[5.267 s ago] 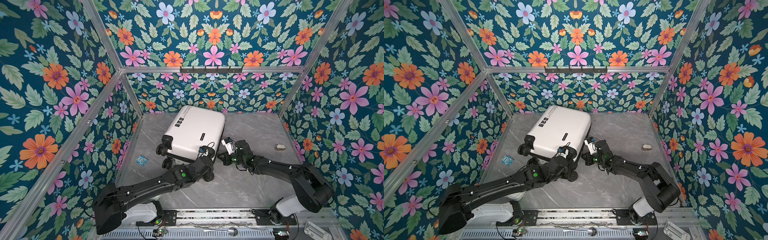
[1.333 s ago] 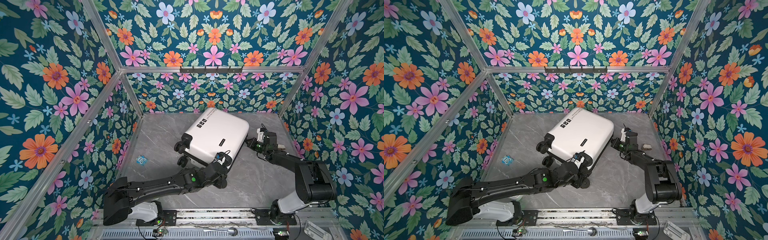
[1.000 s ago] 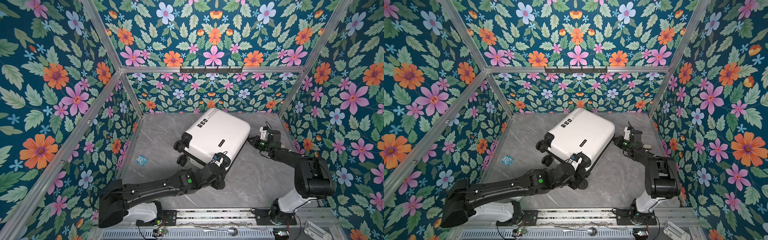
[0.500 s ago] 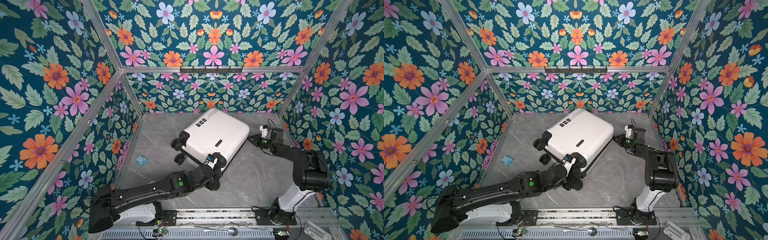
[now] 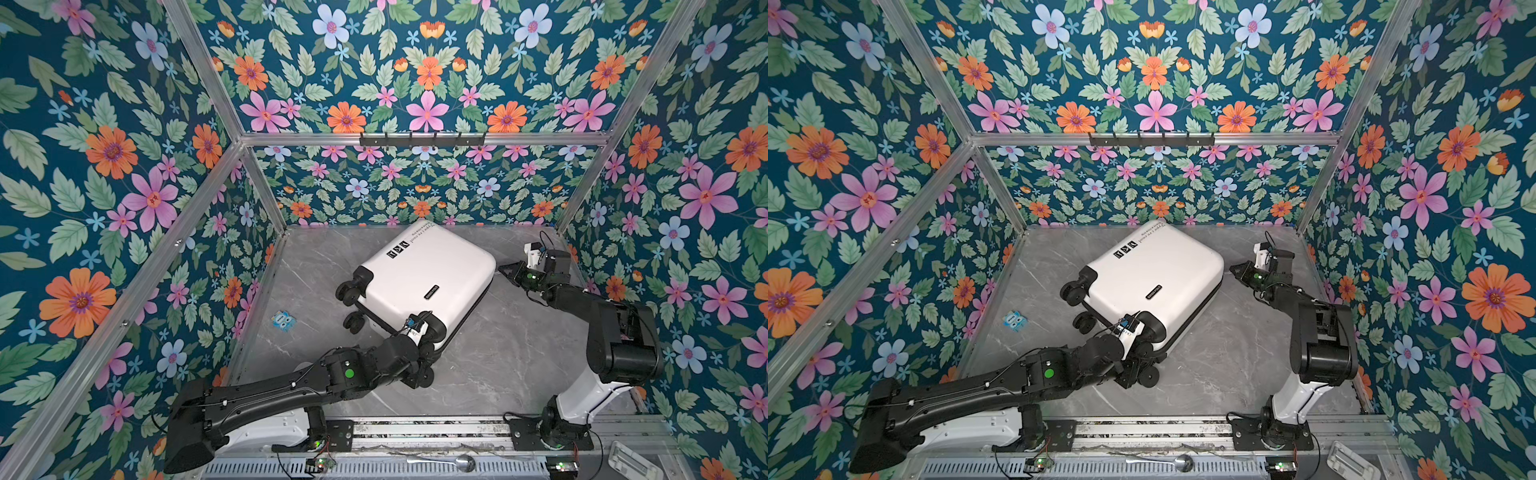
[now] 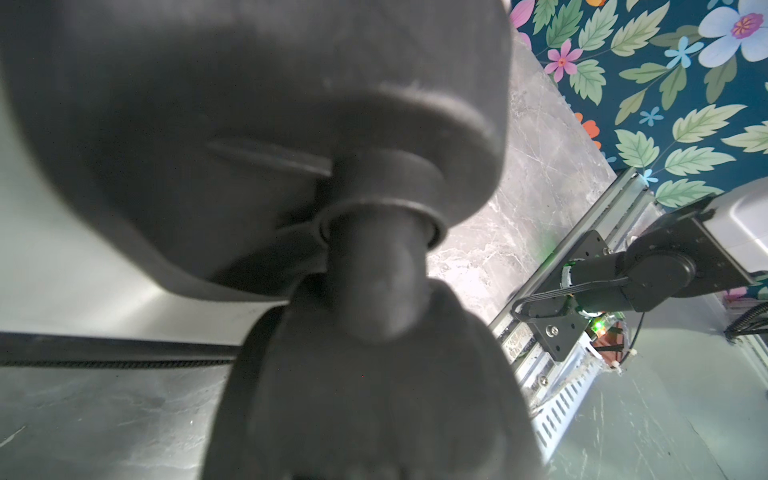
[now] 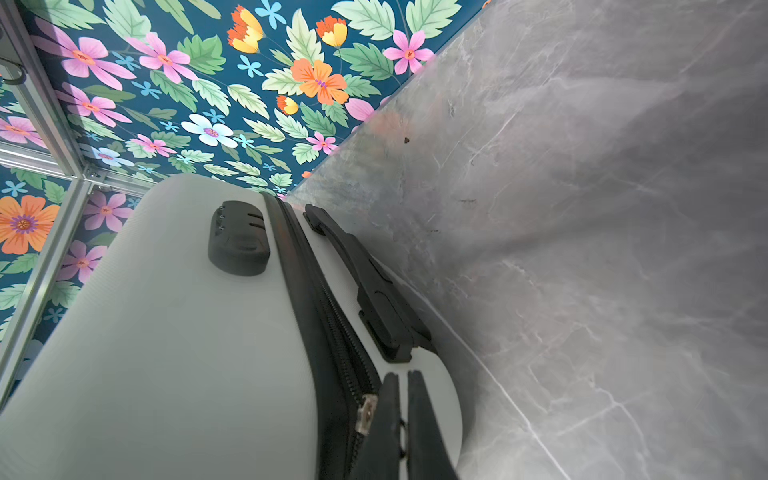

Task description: Pack the luggage

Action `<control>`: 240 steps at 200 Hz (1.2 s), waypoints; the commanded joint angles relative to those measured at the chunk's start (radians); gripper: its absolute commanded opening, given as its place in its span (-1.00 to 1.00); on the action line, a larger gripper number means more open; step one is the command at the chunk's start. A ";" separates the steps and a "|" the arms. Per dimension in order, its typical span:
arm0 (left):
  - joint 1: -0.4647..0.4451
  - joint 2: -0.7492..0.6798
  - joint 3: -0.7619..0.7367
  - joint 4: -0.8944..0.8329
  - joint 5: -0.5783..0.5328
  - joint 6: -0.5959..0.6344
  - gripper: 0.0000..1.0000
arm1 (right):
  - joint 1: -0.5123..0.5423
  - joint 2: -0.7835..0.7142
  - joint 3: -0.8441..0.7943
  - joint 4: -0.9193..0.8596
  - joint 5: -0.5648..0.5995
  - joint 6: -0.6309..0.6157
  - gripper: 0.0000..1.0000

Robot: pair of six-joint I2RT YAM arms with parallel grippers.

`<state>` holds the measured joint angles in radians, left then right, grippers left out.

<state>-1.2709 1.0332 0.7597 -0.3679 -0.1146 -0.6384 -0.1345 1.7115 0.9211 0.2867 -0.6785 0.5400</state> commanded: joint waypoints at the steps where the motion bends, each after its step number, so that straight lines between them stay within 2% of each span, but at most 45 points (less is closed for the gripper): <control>1: -0.001 -0.016 0.014 -0.002 -0.068 -0.007 -0.86 | -0.009 -0.009 -0.008 -0.111 0.154 -0.036 -0.53; 18: -0.001 -0.029 0.018 -0.011 -0.100 -0.013 -0.16 | -0.009 -0.037 -0.035 -0.115 0.183 -0.023 -0.14; 26: -0.001 -0.042 0.020 -0.010 -0.117 -0.017 0.05 | -0.008 -0.044 -0.047 -0.116 0.194 -0.016 -0.04; 53: -0.001 -0.111 0.025 0.022 -0.169 -0.021 0.34 | -0.008 -0.108 -0.051 -0.190 0.236 0.000 -0.01; 78: -0.001 -0.193 0.045 0.025 -0.236 -0.019 0.51 | -0.007 -0.165 -0.059 -0.249 0.252 0.007 0.00; 89: 0.001 -0.226 0.054 -0.003 -0.295 -0.035 0.51 | -0.007 -0.200 -0.065 -0.270 0.262 0.012 0.01; 118: 0.021 -0.299 0.052 -0.094 -0.415 -0.120 0.31 | 0.011 -0.281 -0.075 -0.311 0.258 0.025 0.07; 161: 0.111 -0.404 -0.014 -0.200 -0.478 -0.267 0.42 | 0.067 -0.313 -0.018 -0.391 0.248 0.030 0.27; 176: 0.167 -0.443 -0.050 -0.188 -0.444 -0.283 0.37 | 0.068 -0.299 0.008 -0.402 0.226 0.053 0.28; 192: 0.254 -0.454 -0.078 -0.166 -0.358 -0.277 0.32 | 0.068 -0.281 0.025 -0.396 0.183 0.079 0.28; 222: 0.438 -0.374 -0.114 -0.111 -0.124 -0.241 0.21 | 0.077 -0.255 0.048 -0.385 0.128 0.120 0.29; 240: 0.494 -0.329 -0.129 -0.076 -0.060 -0.226 0.19 | 0.088 -0.247 0.057 -0.385 0.114 0.126 0.29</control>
<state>-0.8310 0.6655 0.6434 -0.5068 -0.3336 -0.8898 -0.0578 1.4574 0.9649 -0.1066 -0.5201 0.6334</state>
